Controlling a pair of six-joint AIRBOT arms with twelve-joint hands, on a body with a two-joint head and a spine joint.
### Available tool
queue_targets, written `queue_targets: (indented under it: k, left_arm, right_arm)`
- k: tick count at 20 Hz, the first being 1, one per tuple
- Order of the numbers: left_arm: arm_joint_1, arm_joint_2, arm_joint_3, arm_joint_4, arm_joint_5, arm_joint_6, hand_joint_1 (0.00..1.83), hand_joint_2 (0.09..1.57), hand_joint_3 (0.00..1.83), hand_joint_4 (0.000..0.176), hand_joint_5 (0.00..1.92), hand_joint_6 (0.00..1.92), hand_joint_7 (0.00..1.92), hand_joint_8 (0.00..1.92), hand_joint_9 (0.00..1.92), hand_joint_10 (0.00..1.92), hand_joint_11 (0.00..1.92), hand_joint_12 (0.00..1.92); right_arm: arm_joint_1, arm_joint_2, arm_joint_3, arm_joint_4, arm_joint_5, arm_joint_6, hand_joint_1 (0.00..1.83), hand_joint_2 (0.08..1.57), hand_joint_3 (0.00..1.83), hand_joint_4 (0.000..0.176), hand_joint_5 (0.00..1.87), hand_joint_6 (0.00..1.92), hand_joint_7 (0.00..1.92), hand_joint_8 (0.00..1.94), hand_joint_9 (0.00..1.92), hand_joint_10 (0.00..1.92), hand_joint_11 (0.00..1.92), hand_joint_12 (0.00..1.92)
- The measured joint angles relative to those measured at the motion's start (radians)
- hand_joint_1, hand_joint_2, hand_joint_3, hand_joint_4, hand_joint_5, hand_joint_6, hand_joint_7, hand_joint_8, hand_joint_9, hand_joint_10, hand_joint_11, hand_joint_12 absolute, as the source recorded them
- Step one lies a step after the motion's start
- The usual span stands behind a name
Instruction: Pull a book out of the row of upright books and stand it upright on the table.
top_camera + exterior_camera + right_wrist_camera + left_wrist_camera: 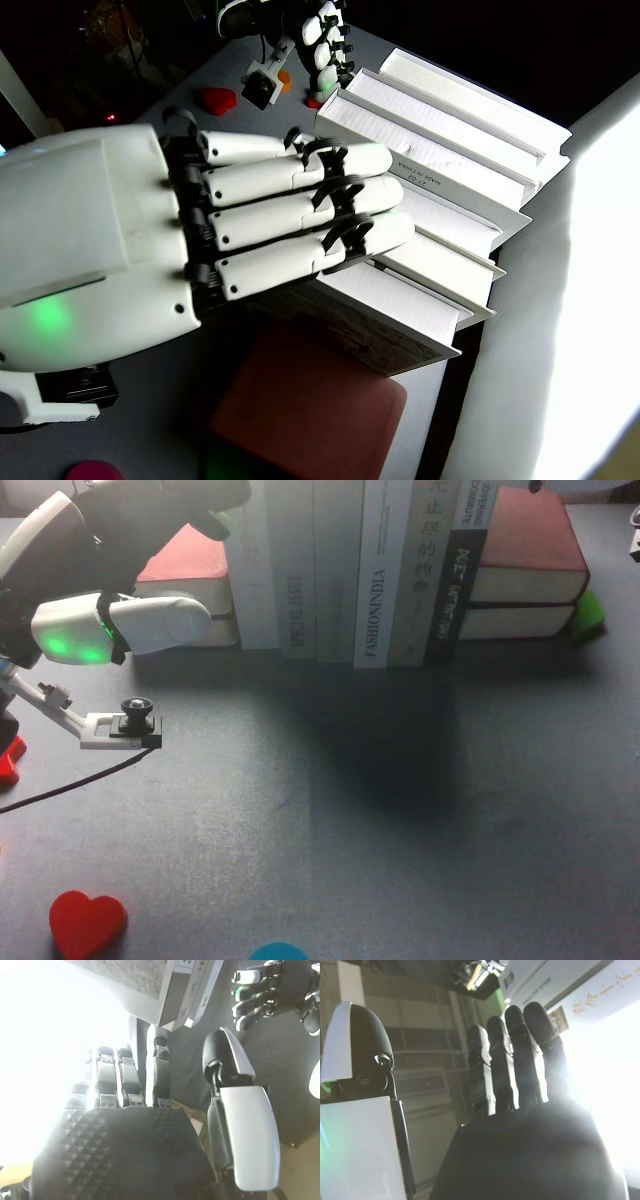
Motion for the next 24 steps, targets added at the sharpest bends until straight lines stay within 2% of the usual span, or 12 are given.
queue_targets:
  k: [1,3,5,8,11,12,14,18,19,20,23,24]
  left_arm:
    - [-0.001,0.0,0.0,0.004,0.0,0.0,1.08,0.91,0.0,0.0,0.57,0.02,0.45,0.0,0.33,0.4,0.0,1.5]
    - [-0.012,0.0,0.0,0.011,0.0,0.0,1.1,0.9,0.0,0.0,0.59,0.02,0.48,0.01,0.33,0.39,0.0,1.49]
    - [-0.017,0.0,0.0,0.006,-0.003,0.0,1.1,0.91,0.0,0.0,0.6,0.02,0.51,0.02,0.33,0.39,0.0,1.48]
    - [-0.016,0.0,-0.002,0.011,-0.002,0.001,1.11,0.89,0.0,0.0,0.6,0.01,0.52,0.02,0.33,0.43,0.0,1.47]
    - [-0.018,0.0,-0.002,0.011,-0.003,0.0,1.08,0.89,0.0,0.0,0.61,0.01,0.56,0.03,0.33,0.45,0.0,1.45]
    - [-0.017,0.0,-0.002,0.01,-0.004,0.0,1.08,0.89,0.0,0.0,0.61,0.01,0.55,0.02,0.33,0.45,0.0,1.45]
    - [-0.01,0.0,-0.008,-0.001,-0.01,0.0,1.07,0.89,0.0,0.0,0.6,0.01,0.51,0.0,0.32,0.45,0.0,1.45]
    - [-0.007,0.0,-0.008,-0.002,-0.015,0.0,1.06,0.9,0.0,0.0,0.61,0.01,0.54,0.01,0.33,0.47,0.0,1.46]
    - [-0.007,0.0,-0.009,-0.005,-0.016,0.0,1.06,0.9,0.0,0.0,0.62,0.01,0.53,0.01,0.32,0.48,0.0,1.45]
    - [-0.005,0.0,-0.014,-0.012,-0.018,0.0,1.07,0.91,0.0,0.0,0.61,0.01,0.51,0.0,0.31,0.47,0.0,1.38]
    - [0.017,0.0,-0.015,-0.028,-0.025,0.0,1.05,0.9,0.0,0.0,0.61,0.01,0.52,0.01,0.32,0.47,0.0,1.37]
    - [0.024,-0.001,-0.018,-0.035,-0.021,0.001,1.07,0.89,0.0,0.0,0.61,0.01,0.53,0.01,0.32,0.47,0.0,1.39]
  right_arm:
    - [0.005,-0.008,0.008,-0.003,-0.005,0.0,0.51,1.2,0.0,0.099,0.47,0.01,0.0,0.0,0.0,0.0,0.0,0.0]
    - [0.012,-0.015,0.016,-0.004,-0.013,0.0,0.51,1.2,0.0,0.103,0.47,0.01,0.0,0.0,0.0,0.0,0.0,0.0]
    - [0.014,-0.023,0.03,-0.002,-0.015,0.0,0.45,1.23,0.0,0.158,0.44,0.0,0.0,0.0,0.0,0.0,0.0,0.0]
    - [0.013,-0.035,0.044,-0.003,-0.03,0.0,0.46,1.23,0.0,0.141,0.42,0.0,0.0,0.0,0.0,0.0,0.0,0.0]
    - [0.01,-0.056,0.058,-0.002,-0.039,0.015,0.58,1.19,0.0,0.105,0.46,0.01,0.0,0.0,0.0,0.0,0.0,0.0]
    - [0.003,-0.06,0.058,-0.006,-0.038,0.019,0.65,1.19,0.0,0.055,0.47,0.01,0.0,0.0,0.0,0.0,0.0,0.0]
    - [-0.008,-0.061,0.058,-0.008,-0.03,0.026,0.66,1.21,0.0,0.008,0.48,0.01,0.0,0.0,0.0,0.0,0.0,0.0]
    - [-0.008,-0.071,0.058,-0.02,-0.027,0.035,0.71,1.23,0.0,0.0,0.49,0.01,0.0,0.0,0.0,0.0,0.0,0.0]
    - [-0.008,-0.076,0.058,-0.033,-0.029,0.04,0.74,1.23,0.0,0.003,0.5,0.01,0.0,0.0,0.0,0.0,0.0,0.0]
    - [-0.015,-0.079,0.058,-0.039,-0.02,0.056,0.63,1.23,0.0,0.066,0.49,0.0,0.0,0.0,0.0,0.0,0.0,0.0]
    - [-0.026,-0.069,0.041,-0.049,-0.028,0.075,0.41,1.23,0.01,0.094,0.43,0.0,0.0,0.0,0.0,0.0,0.0,0.0]
    - [-0.025,-0.047,0.017,-0.069,-0.031,0.075,0.35,1.24,0.01,0.137,0.41,0.0,0.0,0.0,0.0,0.0,0.0,0.0]
